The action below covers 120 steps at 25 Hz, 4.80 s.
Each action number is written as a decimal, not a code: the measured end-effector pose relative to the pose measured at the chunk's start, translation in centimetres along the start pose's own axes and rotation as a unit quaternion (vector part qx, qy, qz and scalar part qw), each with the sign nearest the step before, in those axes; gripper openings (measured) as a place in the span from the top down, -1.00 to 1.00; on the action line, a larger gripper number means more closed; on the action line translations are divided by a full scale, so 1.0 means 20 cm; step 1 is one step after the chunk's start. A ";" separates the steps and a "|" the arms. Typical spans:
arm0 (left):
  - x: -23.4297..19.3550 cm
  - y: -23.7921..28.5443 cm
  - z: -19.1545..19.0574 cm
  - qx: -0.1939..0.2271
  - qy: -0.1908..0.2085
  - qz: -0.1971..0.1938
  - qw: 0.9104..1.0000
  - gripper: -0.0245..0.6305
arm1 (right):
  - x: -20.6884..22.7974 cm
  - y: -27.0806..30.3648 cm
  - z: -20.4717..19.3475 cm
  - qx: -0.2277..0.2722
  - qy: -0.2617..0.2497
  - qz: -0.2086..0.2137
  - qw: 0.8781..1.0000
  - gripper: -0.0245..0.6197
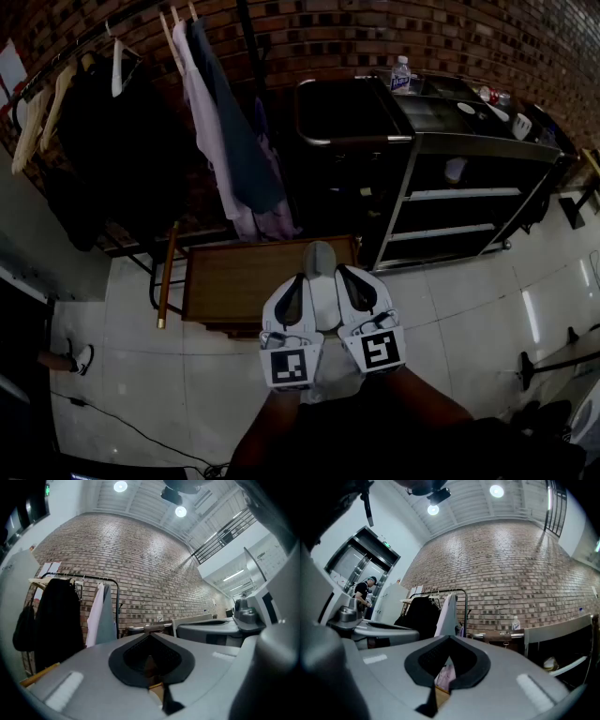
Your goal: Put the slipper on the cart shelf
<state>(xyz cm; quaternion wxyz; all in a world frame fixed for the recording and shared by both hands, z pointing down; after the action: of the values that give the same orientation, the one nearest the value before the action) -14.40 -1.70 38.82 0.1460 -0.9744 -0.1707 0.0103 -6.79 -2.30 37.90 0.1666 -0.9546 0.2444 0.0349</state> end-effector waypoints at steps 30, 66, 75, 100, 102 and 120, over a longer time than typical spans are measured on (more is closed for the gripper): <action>-0.09 -0.09 -0.29 -0.066 -0.016 0.014 0.998 0.88 | -0.03 -0.10 -0.48 -0.131 0.026 -0.002 0.991 0.92; -0.17 -0.32 -0.52 -0.119 -0.063 0.038 0.990 0.88 | -0.23 -0.68 -1.72 -0.351 0.551 -0.223 0.724 0.26; -0.22 -0.33 -0.52 -0.120 -0.062 0.051 0.990 0.88 | -0.27 -0.60 -1.83 -0.356 0.573 -0.249 0.696 0.44; -0.16 -0.25 -0.41 -0.096 -0.025 0.026 0.995 0.88 | -0.02 -0.36 -1.01 -0.246 0.353 -0.131 0.893 0.79; -0.15 -0.24 -0.40 -0.094 -0.021 0.023 0.995 0.88 | 0.02 -0.31 -0.87 -0.215 0.312 -0.115 0.918 0.79; -0.21 -0.23 -0.22 -0.056 -0.012 0.051 0.997 0.88 | 0.16 -0.12 -0.17 -0.049 0.008 -0.045 0.998 0.79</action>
<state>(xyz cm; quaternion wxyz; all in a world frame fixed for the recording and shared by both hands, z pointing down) -19.59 -0.18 44.21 0.0887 -0.9882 -0.1230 0.0193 -2.79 -2.92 41.35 0.1192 -0.9719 0.2004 0.0317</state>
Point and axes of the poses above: the fingertips, and each gripper's own axes: y forward along the fingers, x to its right, z out of its top, the point moved 2 cm from there along -y, backward along the fingers, and after that the axes turned 9 degrees about x, right-handed, at the moved point
